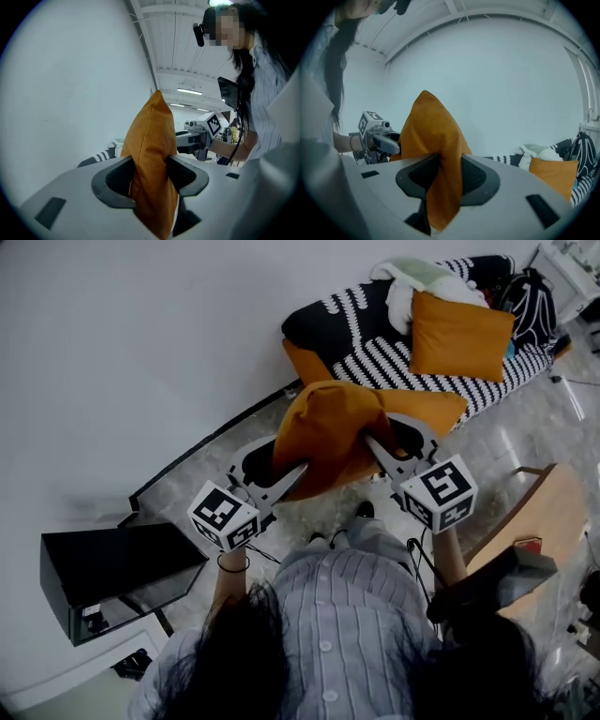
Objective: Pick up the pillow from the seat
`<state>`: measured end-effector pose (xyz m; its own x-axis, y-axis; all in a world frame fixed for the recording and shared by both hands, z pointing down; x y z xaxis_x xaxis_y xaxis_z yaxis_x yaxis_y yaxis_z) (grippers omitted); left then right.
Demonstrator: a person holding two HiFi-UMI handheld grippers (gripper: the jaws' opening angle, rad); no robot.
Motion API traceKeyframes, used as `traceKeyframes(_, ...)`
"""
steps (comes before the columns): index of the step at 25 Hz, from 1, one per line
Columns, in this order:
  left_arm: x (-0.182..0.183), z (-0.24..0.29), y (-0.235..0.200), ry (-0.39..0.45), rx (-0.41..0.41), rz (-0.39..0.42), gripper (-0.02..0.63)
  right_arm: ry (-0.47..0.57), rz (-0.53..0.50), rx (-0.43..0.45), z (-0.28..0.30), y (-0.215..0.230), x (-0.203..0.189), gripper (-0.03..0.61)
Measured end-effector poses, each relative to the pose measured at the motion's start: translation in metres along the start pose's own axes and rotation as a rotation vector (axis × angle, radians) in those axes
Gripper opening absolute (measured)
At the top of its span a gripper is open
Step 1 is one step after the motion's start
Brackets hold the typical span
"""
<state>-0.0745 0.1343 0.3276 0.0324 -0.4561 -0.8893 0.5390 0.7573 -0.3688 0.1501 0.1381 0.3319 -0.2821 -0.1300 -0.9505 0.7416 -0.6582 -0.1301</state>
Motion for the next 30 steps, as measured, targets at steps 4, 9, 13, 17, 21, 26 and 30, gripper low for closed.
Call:
traceKeyframes(4, 0.002, -0.031, -0.002, 0.011, -0.016, 0.006, 0.235, 0.016, -0.012, -0.036, 0.003, -0.031, 0.013, 0.146)
traceKeyframes(9, 0.003, -0.073, -0.007, 0.019, -0.037, 0.077, 0.236, 0.023, 0.012, -0.072, 0.006, -0.074, 0.024, 0.146)
traceKeyframes(13, -0.007, -0.102, -0.01, -0.018, -0.044, 0.127, 0.236, 0.015, 0.052, -0.094, 0.009, -0.11, 0.019, 0.146)
traceKeyframes(17, -0.023, -0.125, -0.012, -0.044, -0.049, 0.128, 0.236, -0.012, 0.079, -0.098, 0.012, -0.14, 0.011, 0.146)
traceKeyframes(21, -0.044, -0.143, -0.014, -0.058, -0.058, 0.106, 0.236, -0.056, 0.095, -0.097, 0.012, -0.167, 0.002, 0.146)
traceKeyframes(26, -0.065, -0.169, -0.016, -0.059, -0.071, 0.08, 0.236, -0.083, 0.1, -0.099, 0.013, -0.199, -0.002, 0.146)
traceKeyframes(30, -0.074, -0.184, -0.012, -0.056, -0.101, 0.076, 0.236, -0.088, 0.109, -0.12, 0.005, -0.221, -0.002, 0.146)
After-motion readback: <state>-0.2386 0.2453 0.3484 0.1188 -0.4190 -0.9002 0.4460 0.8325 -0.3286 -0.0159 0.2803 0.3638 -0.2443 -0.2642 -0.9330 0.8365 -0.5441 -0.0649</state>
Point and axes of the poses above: the fingertips, and each gripper's own axes: z forward along the fingers, y to its right, x out of its top, the point moved 7 cm from there along -z, backward along the fingers, and after that the axes turned 14 degrees about -z, right-handed, at the moved point
